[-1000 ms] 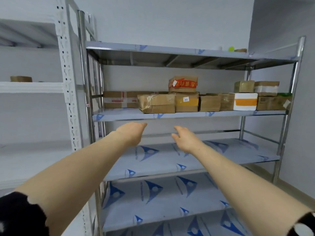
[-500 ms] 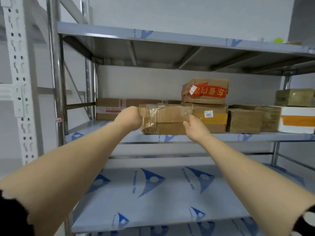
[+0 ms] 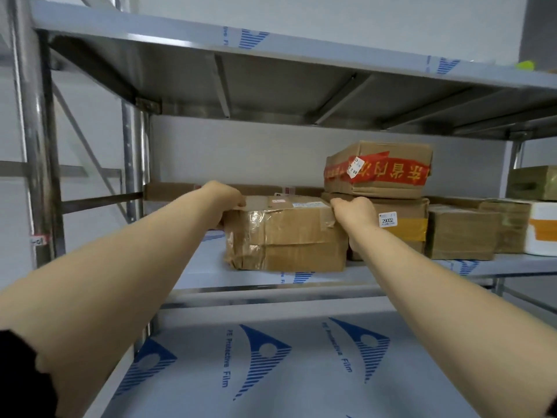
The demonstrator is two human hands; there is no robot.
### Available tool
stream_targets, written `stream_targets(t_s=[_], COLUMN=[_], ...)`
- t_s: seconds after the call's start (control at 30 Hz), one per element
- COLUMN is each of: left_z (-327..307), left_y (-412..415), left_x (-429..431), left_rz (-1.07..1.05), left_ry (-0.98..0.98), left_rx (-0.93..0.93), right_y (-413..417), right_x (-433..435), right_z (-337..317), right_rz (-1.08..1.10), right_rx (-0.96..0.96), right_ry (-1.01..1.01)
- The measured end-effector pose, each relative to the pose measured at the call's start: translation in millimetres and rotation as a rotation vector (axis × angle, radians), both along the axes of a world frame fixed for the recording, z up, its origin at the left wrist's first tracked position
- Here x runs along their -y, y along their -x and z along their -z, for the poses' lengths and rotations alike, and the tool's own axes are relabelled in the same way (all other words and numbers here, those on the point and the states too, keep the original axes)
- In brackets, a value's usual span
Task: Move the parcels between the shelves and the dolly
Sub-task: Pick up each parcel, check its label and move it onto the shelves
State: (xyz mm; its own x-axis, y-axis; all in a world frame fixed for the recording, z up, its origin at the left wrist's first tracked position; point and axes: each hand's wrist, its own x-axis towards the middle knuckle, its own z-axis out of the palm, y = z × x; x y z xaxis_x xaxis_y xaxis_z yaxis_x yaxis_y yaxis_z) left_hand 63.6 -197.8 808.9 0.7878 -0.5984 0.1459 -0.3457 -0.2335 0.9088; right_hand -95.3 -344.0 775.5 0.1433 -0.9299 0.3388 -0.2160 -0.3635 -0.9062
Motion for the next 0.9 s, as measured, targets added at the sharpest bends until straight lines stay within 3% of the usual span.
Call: stream_targets(t_s=[0.33,0.53,0.67,0.9], left_z=[3.2,37.3,83.1,157.5], left_y=[18.0,85.1,140.8,242.3], left_x=[-104.7,-226.7,-313.3,-517.3], left_rz=[-0.078,-0.282,-0.553,-1.009], left_ry=[-0.069,0.014,0.04,0.029], left_rx=[-0.221,-0.249,-0.19,-0.27], right_y=[8.6,21.3,37.3,63.3], right_x=[-64.8,-153.4,-239.1,-425.1], right_z=[6.6,57.6,113.2,190.8], right_rz=[-0.349,-0.655,-0.897,-1.297], right_rx=[0.264,0.152,0.073,-0.126], right_ry=[-0.208,-0.291,-0.421,-0.553])
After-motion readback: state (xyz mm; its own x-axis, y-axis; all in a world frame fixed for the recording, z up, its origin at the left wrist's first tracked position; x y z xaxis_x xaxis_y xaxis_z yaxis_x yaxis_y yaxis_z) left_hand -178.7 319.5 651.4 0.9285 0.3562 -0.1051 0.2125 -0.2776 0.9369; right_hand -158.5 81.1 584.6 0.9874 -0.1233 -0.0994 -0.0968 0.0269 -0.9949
